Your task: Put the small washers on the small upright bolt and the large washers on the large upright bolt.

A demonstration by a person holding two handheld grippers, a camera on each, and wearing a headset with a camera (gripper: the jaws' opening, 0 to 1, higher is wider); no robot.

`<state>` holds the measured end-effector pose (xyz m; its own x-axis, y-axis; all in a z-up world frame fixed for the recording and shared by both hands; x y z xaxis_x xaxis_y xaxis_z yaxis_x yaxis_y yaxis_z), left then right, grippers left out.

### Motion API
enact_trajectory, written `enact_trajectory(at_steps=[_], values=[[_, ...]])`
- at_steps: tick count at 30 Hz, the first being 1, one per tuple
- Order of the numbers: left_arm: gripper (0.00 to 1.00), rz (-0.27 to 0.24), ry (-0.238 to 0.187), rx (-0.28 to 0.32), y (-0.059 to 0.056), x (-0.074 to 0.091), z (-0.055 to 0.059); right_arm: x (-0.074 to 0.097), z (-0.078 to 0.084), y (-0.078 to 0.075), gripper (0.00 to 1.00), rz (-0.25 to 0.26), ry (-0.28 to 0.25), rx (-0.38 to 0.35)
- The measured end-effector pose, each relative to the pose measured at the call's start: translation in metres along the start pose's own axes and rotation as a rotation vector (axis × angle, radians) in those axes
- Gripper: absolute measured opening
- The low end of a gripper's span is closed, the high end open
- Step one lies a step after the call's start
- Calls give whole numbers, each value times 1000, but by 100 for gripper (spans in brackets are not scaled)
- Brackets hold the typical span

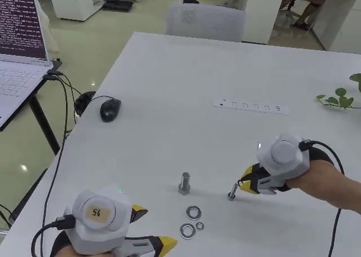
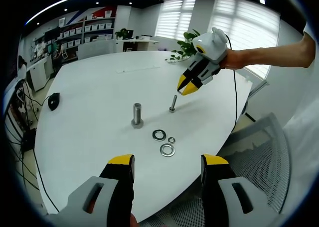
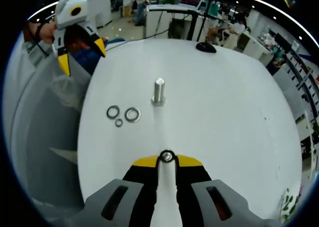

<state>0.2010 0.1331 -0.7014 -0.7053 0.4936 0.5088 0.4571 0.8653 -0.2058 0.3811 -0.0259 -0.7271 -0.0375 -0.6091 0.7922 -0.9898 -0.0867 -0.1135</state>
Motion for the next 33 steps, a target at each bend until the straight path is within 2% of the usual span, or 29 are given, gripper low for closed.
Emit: enact_trajectory(at_steps=[6, 33], values=[[53, -11, 0, 8, 3, 3, 2, -5, -1, 1, 14, -20, 19, 16], [53, -21, -5, 15, 6, 5, 2, -12, 0, -2, 14, -42, 53, 33]])
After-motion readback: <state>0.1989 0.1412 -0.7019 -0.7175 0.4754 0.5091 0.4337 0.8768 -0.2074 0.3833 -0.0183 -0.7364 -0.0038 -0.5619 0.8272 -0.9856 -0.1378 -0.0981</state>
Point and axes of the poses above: the centre of the closed fingertips' face, and the gripper's own axes: x roughly backward along the fingers, y roughly to its left, z roughly out of its underside, the point moved 3 cm from there along x, roughly backward along the fingers, and after that the axes turned 8 degrees about -y, right-handed, at the moved point
